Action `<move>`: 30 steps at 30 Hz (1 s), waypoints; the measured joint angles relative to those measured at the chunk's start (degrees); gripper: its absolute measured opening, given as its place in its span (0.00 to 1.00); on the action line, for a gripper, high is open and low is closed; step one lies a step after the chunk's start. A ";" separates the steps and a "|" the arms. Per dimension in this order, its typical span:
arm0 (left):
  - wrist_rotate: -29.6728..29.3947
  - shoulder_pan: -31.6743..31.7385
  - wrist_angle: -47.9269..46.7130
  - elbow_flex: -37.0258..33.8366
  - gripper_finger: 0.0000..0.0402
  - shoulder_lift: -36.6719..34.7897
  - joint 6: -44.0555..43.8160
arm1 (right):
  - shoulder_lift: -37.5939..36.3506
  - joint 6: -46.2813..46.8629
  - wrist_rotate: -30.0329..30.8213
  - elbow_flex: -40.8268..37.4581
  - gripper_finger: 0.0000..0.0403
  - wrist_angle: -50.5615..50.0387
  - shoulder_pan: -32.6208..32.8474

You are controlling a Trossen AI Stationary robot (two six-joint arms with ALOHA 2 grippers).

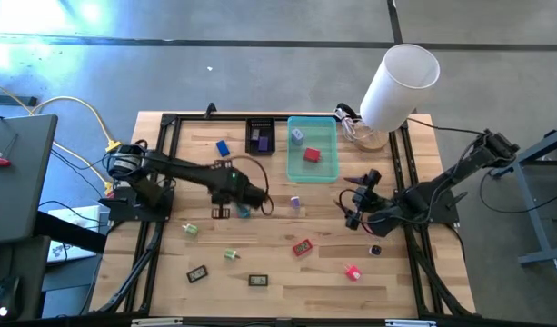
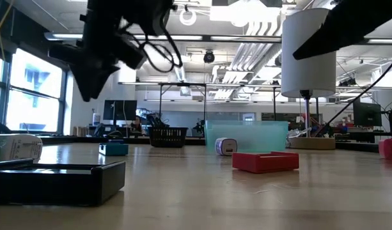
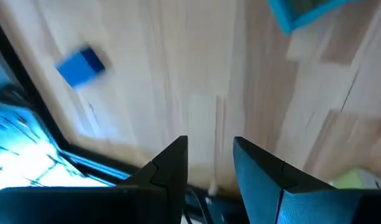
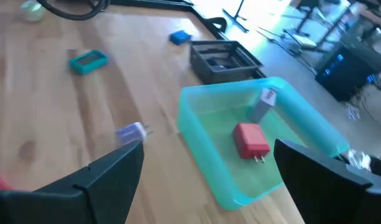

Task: Pick & Place Office items
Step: Put the dark blue digital timer into the black bin

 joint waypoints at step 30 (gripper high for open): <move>28.47 19.16 27.72 -29.07 0.30 -52.31 -3.70 | 7.92 1.24 -18.15 0.04 0.87 16.59 -6.45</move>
